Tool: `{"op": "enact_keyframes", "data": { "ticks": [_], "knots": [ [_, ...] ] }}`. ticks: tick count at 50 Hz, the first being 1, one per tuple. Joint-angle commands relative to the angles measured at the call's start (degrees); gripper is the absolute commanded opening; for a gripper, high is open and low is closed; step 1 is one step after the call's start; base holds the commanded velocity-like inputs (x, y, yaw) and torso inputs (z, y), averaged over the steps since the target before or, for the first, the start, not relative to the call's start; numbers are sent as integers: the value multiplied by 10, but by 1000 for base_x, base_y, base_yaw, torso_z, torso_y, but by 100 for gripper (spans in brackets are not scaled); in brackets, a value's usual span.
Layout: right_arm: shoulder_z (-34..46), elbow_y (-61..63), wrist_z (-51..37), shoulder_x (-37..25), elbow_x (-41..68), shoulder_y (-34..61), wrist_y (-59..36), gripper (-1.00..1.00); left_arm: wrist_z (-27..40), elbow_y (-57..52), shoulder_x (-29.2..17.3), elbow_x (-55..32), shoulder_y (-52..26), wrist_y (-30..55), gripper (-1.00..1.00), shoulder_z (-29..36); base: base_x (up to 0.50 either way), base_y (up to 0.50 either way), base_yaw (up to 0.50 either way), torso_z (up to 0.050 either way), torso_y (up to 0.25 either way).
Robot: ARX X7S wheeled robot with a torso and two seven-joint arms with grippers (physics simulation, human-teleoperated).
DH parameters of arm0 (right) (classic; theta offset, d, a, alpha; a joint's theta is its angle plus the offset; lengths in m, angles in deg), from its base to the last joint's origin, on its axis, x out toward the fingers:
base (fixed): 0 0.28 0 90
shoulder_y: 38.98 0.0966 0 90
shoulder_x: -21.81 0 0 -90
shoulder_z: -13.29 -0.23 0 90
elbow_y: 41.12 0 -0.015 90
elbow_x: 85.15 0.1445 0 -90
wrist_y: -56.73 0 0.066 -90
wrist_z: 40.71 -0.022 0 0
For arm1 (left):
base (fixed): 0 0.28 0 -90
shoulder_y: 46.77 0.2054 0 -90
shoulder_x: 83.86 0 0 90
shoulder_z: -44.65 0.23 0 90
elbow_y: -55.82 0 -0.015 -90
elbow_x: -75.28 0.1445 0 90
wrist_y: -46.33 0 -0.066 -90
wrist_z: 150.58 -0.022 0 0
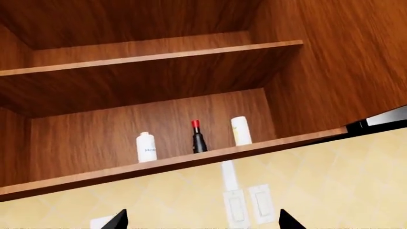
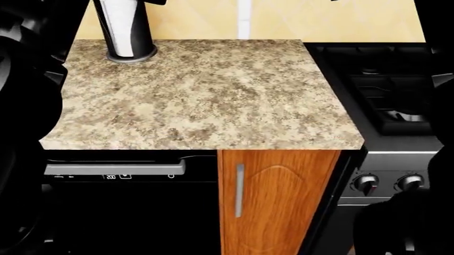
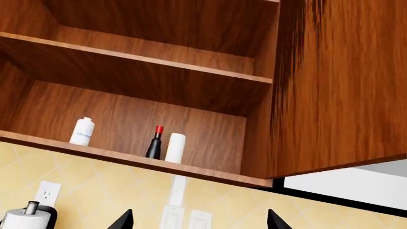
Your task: Pick and place the shaker into the drawer. Then close the cabinet.
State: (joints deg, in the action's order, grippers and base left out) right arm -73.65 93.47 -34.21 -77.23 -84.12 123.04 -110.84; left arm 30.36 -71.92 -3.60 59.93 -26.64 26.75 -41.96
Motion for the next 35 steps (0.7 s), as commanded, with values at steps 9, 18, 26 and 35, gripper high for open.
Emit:
{"op": "enact_keyframes", "data": {
  "ticks": [9,18,26,35],
  "knots": [
    [-2,-7,-5,-1,5,4,3,100,2,12,-7,-7,-9,0,100,1,0,76,0,0,0],
    [-1,-9,-8,-2,7,0,5,100,2,14,-10,-10,-2,-5,100,1,0,0,0,0,0],
    [1,-12,-11,-2,8,0,6,100,4,15,-13,-13,-4,-4,100,2,99,38,0,0,0],
    [-2,-10,-11,-2,12,1,3,100,5,15,-15,-16,-4,-2,100,1,208,69,0,0,0]
  ]
}}
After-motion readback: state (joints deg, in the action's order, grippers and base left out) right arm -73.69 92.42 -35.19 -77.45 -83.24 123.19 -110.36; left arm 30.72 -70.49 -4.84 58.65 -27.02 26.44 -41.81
